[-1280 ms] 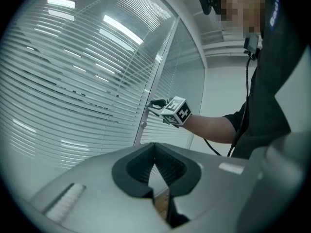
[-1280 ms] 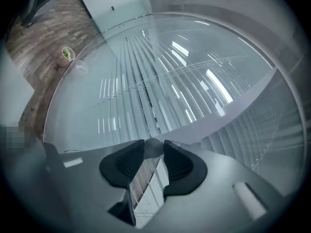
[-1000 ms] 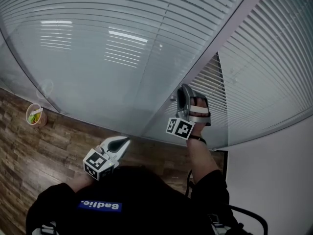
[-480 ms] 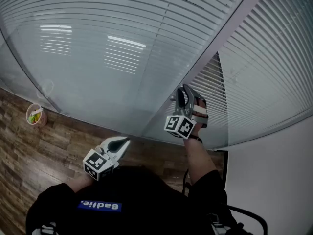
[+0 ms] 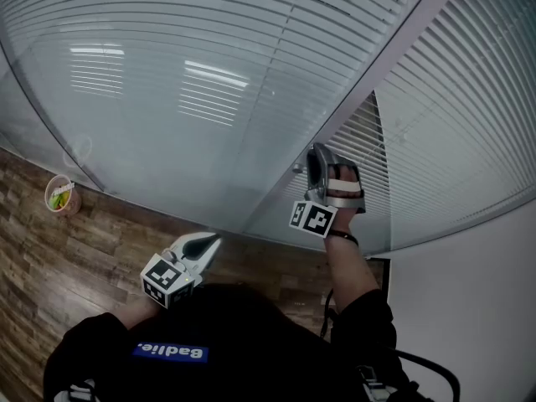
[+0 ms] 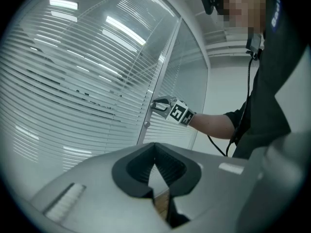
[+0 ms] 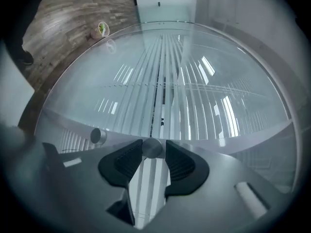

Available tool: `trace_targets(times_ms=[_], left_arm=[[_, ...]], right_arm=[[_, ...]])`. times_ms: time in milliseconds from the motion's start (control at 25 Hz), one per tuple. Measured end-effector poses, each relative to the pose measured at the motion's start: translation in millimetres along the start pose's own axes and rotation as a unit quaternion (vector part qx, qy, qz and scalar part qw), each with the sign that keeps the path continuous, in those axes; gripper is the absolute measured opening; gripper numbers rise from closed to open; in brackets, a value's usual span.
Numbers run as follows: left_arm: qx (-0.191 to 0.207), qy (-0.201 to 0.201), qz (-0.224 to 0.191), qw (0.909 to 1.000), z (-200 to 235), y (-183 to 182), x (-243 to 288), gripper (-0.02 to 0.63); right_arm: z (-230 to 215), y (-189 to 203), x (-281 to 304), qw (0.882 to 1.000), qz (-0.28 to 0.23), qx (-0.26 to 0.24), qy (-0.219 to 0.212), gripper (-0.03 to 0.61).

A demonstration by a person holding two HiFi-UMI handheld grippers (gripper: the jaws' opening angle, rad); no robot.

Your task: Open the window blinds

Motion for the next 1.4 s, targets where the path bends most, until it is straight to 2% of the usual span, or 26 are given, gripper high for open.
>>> trace_targets(times_ms=[80,160,280,440,600,1000,1080,1160,1280,1400], left_arm=[[0.000,-0.001,-0.001,1.0000,1,1,0,0.000],[0.000,-0.002,-0.002,1.0000,1,1,-1,0.000],[-0.002,-0.002,-0.002,1.0000,2,2,0,0.000],[-0.002,-0.001,-0.001,1.0000,2,2,0,0.000],[-0.001,0.000,0.000,1.0000,1,2,0,0.000],[0.000,0.003,0.002,1.0000,0,3,0,0.000],[0.000,0.004,0.001,1.0000,0,2,0,0.000],[0.000,0.004,0.001,1.0000,0,3,-1,0.000],[-0.005,0.003,0.000,1.0000,2,3,0,0.000],[-0.011,0.002,0.001,0.9999,4,4,2,0.000]], right_arm=[[2,2,1,1.000,0.002,0.012,-0.003,0.129],[3,2,1,0.999,0.000,0.035,-0.003,0.126],[0,2,2,0.995,-0.009,0.101,-0.007,0.127],[-6,2,0,0.978,-0.021,0.208,-0.016,0.127],[-7,3,1,0.958,-0.024,0.285,-0.016,0.129],[-9,5,1,0.927,-0.031,0.374,-0.018,0.130],[-10,5,1,0.931,-0.033,0.364,-0.022,0.135],[-9,5,1,0.945,-0.030,0.323,-0.027,0.152],[-4,2,0,0.976,-0.018,0.218,-0.018,0.184],[-1,-2,2,0.994,-0.010,0.108,-0.002,0.174]])
Point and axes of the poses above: the fingertips, and each gripper's own axes: x forward along the fingers, z to its left, y out of its underside, the point moved 8 cm from there along -x, backward along the fingers, and after that the axes turned 8 degrees about -y, right-handed, at the moved point
